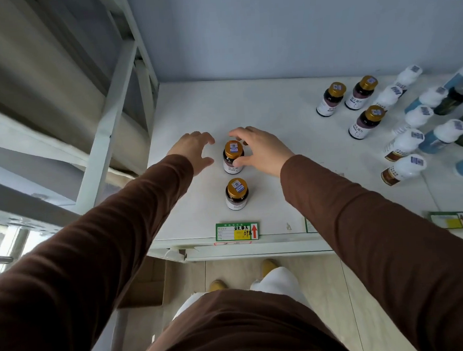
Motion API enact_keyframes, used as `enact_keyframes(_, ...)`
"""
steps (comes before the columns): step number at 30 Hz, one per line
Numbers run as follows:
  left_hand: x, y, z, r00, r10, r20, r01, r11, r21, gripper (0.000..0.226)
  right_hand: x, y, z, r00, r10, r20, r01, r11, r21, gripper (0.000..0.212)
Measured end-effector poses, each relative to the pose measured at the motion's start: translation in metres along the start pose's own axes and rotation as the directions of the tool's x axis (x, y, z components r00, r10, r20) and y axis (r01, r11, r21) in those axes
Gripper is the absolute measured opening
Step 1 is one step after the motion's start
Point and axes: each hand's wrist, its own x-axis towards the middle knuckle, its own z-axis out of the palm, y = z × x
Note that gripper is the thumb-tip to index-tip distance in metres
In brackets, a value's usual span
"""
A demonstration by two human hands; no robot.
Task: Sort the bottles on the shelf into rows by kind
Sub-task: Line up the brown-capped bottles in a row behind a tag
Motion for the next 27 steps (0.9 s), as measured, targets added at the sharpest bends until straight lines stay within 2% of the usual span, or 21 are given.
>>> enact_keyframes(2, 0.011, 0.010, -0.011, 0.999, 0.016, -0.035, -0.016, 1.000, 0.007, 0.043, -0.003, 0.009, -0.013, 0.999, 0.014, -0.039, -0.012, 0.999, 0.046, 0.059)
enact_keyframes(7, 0.051, 0.065, -0.034, 0.991, 0.080, -0.107, -0.086, 0.995, -0.054, 0.040, -0.012, 0.059, -0.065, 0.982, 0.085, -0.168, -0.083, 0.996, 0.019, 0.045)
enact_keyframes(12, 0.091, 0.143, -0.019, 0.991, 0.107, -0.077, -0.116, 0.984, -0.133, 0.043, -0.020, 0.128, -0.122, 0.956, 0.129, -0.263, -0.137, 0.991, -0.011, 0.040)
enact_keyframes(14, 0.114, 0.189, 0.001, 0.996, 0.072, -0.058, -0.081, 0.984, -0.156, 0.045, -0.020, 0.175, -0.149, 0.955, 0.152, -0.254, -0.166, 0.986, -0.033, 0.040)
enact_keyframes(19, 0.141, 0.228, 0.034, 0.999, -0.043, -0.004, 0.041, 0.967, -0.253, 0.053, -0.010, 0.218, -0.171, 0.971, 0.119, -0.209, -0.143, 0.984, -0.104, 0.040)
enact_keyframes(23, 0.167, 0.259, 0.066, 0.981, -0.194, -0.004, 0.178, 0.908, -0.380, 0.058, 0.004, 0.253, -0.177, 0.996, 0.047, -0.073, -0.058, 0.988, -0.146, 0.052)
enact_keyframes(27, 0.188, 0.274, 0.091, 0.960, -0.279, -0.031, 0.236, 0.864, -0.446, 0.063, 0.024, 0.267, -0.166, 0.999, -0.019, 0.042, 0.028, 0.975, -0.218, 0.060)
